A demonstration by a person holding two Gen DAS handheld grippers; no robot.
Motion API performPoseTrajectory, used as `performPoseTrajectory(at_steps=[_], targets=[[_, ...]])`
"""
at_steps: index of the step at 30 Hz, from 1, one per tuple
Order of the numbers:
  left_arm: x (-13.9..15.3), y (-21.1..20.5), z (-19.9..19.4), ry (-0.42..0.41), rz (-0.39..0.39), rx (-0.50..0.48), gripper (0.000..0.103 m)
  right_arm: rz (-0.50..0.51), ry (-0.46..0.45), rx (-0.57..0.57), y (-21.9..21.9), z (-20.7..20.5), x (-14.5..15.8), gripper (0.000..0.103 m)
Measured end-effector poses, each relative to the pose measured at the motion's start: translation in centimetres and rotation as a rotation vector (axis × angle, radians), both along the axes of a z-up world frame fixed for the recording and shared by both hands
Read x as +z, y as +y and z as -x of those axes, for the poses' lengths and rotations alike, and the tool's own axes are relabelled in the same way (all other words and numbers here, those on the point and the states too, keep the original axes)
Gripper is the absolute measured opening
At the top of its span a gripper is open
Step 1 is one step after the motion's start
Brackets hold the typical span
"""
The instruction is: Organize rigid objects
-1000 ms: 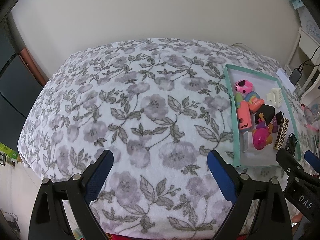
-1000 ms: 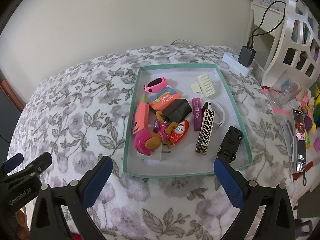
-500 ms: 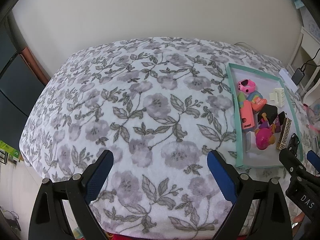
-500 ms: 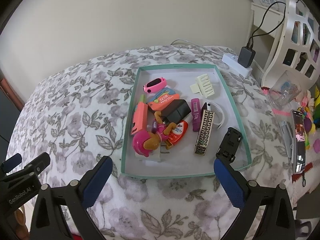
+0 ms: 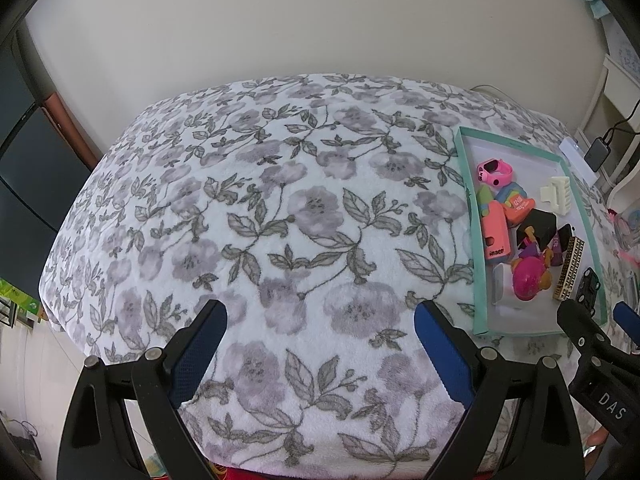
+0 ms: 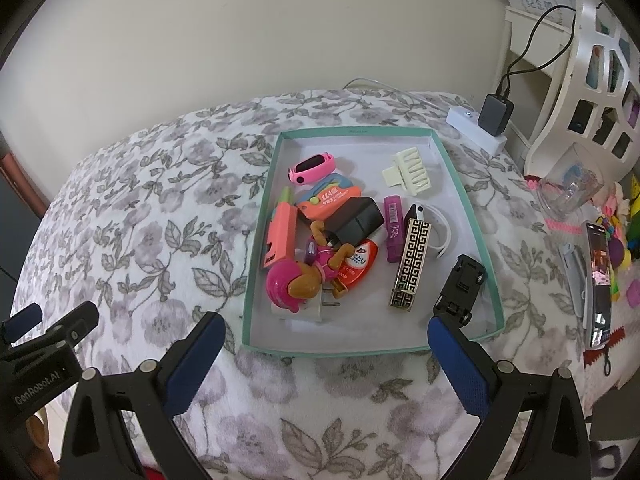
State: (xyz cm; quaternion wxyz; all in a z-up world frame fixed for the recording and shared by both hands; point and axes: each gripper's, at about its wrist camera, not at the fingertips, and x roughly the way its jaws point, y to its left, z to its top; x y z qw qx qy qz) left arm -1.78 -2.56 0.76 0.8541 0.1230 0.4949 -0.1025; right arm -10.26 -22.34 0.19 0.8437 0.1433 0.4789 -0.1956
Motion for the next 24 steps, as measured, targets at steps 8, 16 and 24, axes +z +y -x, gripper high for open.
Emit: performPoseTrajectory(at_steps=[8, 16, 24], targets=[[-0.06, 0.09, -0.06, 0.001, 0.000, -0.002, 0.095, 0.000, 0.000, -0.001, 0.02, -0.04, -0.03, 0.103], [-0.10, -0.09, 0.04, 0.003, 0.000, 0.011, 0.095, 0.000, 0.001, -0.002, 0.04, -0.07, -0.07, 0.103], [-0.11, -0.03, 0.02, 0.003, -0.001, 0.011, 0.095, -0.001, 0.002, -0.001, 0.05, -0.06, -0.15, 0.103]])
